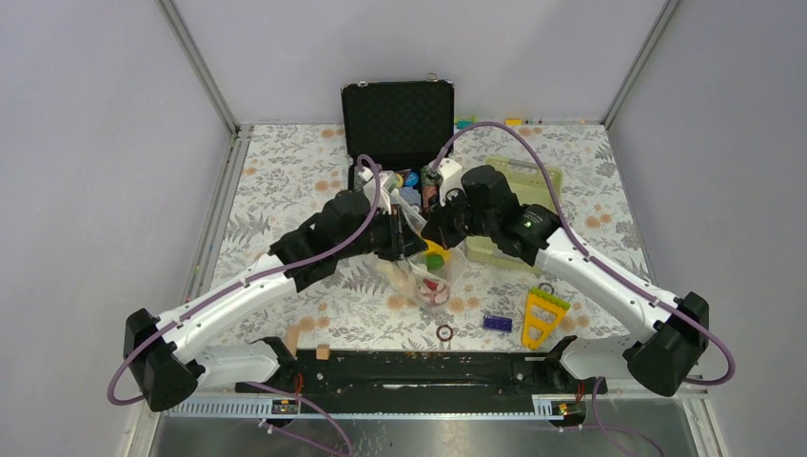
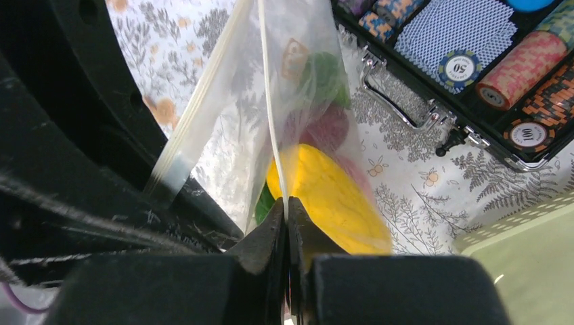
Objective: Place the food in the zip-top bag and seal the zipper
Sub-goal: Adjust the zipper food storage bag at the center of the board.
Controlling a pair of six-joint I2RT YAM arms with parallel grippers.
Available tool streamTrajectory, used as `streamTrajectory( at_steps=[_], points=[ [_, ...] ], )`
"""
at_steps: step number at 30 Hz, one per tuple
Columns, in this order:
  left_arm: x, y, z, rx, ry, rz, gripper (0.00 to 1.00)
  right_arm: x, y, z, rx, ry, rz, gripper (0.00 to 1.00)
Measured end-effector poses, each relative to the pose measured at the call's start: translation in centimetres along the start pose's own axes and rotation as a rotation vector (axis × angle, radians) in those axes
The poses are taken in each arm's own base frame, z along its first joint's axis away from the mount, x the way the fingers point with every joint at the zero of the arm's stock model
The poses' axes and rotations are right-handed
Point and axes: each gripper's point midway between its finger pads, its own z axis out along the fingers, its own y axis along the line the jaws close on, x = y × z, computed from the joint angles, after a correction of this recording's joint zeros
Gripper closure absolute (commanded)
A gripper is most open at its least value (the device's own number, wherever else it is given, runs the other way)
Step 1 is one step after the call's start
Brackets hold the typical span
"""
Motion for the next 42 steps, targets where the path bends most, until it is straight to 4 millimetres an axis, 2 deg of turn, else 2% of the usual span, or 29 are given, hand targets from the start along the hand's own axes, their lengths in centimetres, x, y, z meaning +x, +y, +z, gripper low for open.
streamTrajectory(
  at_steps=[2,3,4,6,7,11,15,18,22,24,25,28,30,32,35,38,42],
  points=[
    [0.3,-0.3,0.4,0.015,0.012,0.000,0.71,0.8,-0.2,0.3,-0.006,0.036,-0.020,0.96],
    [0.4,-0.3,0.6,0.020,0.022,-0.002,0.62,1.2,-0.2,0.5,-0.009,0.051,-0.033,0.95],
    [0.6,-0.4,0.8,0.025,0.029,-0.002,0.50,1.5,-0.4,0.6,-0.010,0.065,-0.046,0.95],
    [1.0,-0.4,0.9,0.033,0.043,-0.003,0.15,2.2,-0.6,0.8,-0.012,0.092,-0.082,0.94],
    [1.2,-0.4,0.9,0.037,0.048,0.001,0.03,2.4,-0.7,0.7,-0.016,0.100,-0.098,0.93],
    [1.2,-0.5,0.4,0.048,0.044,0.031,0.01,2.6,-0.7,0.6,-0.038,0.112,-0.169,0.93],
    [0.8,-0.7,-1.5,0.046,0.022,0.097,0.01,2.4,-0.7,0.5,-0.063,0.109,-0.211,0.93],
    [-0.4,-0.6,-3.4,0.007,-0.022,0.153,0.01,2.2,-0.7,0.3,-0.081,0.104,-0.235,0.93],
    [-3.4,-0.2,-6.2,-0.089,-0.126,0.210,0.01,1.9,-0.9,0.0,-0.095,0.099,-0.246,0.94],
    [-4.7,0.6,-7.3,-0.140,-0.178,0.215,0.01,1.7,-1.0,-0.2,-0.102,0.098,-0.250,0.94],
    [-5.9,1.7,-8.3,-0.189,-0.224,0.207,0.01,1.6,-1.1,-0.2,-0.102,0.095,-0.253,0.94],
    [-9.4,6.0,-10.8,-0.310,-0.347,0.155,0.01,1.5,-1.2,-0.4,-0.114,0.093,-0.262,0.94],
    [-10.8,8.4,-11.8,-0.342,-0.400,0.155,0.01,1.4,-1.2,-0.6,-0.118,0.095,-0.263,0.94],
    [-10.7,10.4,-11.7,-0.316,-0.407,0.196,0.01,1.2,-1.1,-0.7,-0.127,0.097,-0.261,0.94],
    [-9.0,11.9,-10.4,-0.235,-0.355,0.276,0.01,0.5,-1.2,-0.4,-0.132,0.091,-0.267,0.94],
    [-7.0,12.0,-8.7,-0.105,-0.273,0.372,0.01,0.2,-1.3,-0.2,-0.145,0.093,-0.270,0.94],
    [-5.9,11.4,-6.4,0.073,-0.189,0.473,0.01,0.0,-1.6,0.2,-0.159,0.106,-0.263,0.94]
  ],
)
